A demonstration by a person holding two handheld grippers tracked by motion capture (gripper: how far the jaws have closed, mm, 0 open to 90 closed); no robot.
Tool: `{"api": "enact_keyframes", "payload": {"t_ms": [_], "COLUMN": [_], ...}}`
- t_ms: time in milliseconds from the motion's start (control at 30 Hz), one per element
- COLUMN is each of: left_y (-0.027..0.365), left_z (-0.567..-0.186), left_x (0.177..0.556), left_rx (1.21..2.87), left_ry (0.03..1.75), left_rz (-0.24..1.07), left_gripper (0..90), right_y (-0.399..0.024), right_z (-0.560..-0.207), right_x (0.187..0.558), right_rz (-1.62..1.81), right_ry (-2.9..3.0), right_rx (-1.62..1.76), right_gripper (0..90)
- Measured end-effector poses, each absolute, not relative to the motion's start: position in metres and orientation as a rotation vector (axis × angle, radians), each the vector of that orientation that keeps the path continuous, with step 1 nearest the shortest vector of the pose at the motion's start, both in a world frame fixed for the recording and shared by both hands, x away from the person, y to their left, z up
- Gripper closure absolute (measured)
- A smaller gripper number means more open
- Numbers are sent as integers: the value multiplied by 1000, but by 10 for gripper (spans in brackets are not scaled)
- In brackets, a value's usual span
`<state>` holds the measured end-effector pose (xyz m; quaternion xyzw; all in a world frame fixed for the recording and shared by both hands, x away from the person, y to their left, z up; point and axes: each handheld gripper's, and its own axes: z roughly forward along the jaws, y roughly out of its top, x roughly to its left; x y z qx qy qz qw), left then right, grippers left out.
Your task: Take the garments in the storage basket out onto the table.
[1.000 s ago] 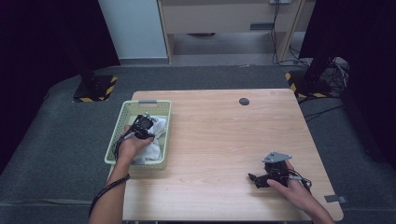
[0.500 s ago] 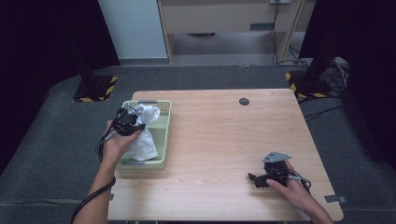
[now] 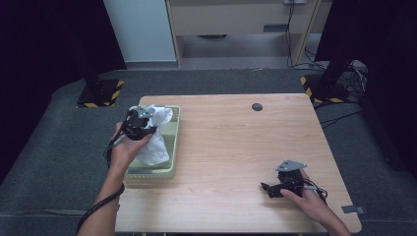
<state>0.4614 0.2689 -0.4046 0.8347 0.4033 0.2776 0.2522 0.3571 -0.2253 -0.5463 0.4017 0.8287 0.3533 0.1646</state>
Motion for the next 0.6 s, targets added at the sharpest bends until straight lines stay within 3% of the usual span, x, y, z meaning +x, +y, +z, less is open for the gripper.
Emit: {"api": "enact_keyframes", "payload": {"t_ms": [600], "left_y": [261], "left_z": [-392], "left_x": [457], "left_rx": [2270], "left_ry": [1047], "left_rz": [759], "left_gripper": [661], "right_y": [-225], "right_z": [-546], "right_x": [357], "right_rz": [1007], "right_ry": [2362], "right_rx": [1145], "right_gripper": [4]}}
